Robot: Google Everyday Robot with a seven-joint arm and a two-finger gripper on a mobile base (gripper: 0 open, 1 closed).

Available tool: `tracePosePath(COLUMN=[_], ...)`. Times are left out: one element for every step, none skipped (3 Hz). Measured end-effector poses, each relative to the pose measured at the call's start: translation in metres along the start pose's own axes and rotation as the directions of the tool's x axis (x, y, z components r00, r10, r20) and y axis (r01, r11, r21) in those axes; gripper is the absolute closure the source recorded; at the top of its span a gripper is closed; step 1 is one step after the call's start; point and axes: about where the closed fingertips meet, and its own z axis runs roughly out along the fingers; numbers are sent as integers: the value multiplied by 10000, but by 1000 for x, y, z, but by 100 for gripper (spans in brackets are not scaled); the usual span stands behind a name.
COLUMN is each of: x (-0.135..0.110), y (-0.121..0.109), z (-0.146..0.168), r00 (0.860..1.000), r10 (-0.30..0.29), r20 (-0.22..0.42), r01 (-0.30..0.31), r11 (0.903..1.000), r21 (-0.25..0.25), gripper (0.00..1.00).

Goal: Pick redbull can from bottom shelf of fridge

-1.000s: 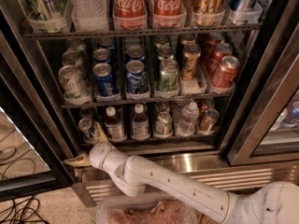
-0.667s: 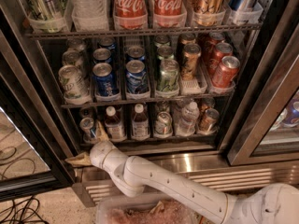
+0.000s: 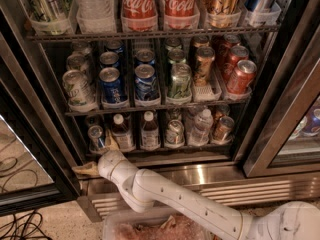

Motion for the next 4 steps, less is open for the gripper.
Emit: tracePosePath(x=[0, 0, -3, -7], y=[0, 0, -4, -8], z=[0, 0, 0, 3], r00=[10000, 10000, 9999, 9997], r10=[0, 0, -24, -110], r20=[0, 1, 111, 214], r01=[0, 0, 20, 89], r11=[10000, 10000, 9991, 9954], r21=[0, 4, 430, 951], gripper=[12, 13, 17, 16])
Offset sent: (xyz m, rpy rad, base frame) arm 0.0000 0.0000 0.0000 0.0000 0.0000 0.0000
